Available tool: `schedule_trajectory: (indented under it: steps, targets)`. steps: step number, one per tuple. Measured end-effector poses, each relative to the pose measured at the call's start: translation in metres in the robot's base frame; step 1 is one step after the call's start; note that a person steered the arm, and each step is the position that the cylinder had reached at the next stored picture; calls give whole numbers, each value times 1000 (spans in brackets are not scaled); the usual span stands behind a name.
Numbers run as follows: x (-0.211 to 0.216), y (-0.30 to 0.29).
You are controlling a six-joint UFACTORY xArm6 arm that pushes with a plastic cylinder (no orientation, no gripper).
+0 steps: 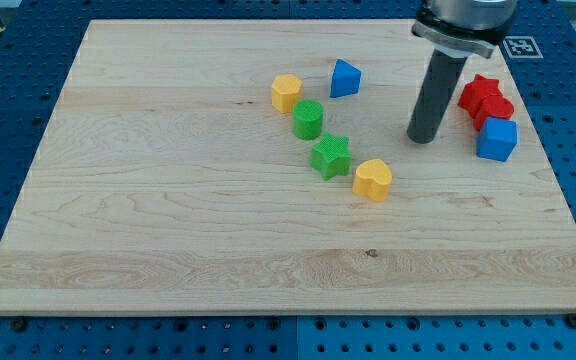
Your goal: Slide the triangle slightly to the bottom
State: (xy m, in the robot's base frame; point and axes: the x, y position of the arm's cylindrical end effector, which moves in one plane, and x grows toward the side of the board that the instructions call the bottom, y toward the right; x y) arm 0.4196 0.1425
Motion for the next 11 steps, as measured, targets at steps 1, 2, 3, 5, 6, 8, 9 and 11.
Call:
schedule_trajectory:
  steps: [1, 2, 3, 5, 6, 8, 9, 11]
  targets:
    - [-2, -30]
    - [-14, -41]
    - [-33, -70]
    - [-94, -131]
    - [-107, -124]
    - [-88, -64]
    - [-98, -51]
    - [-92, -25]
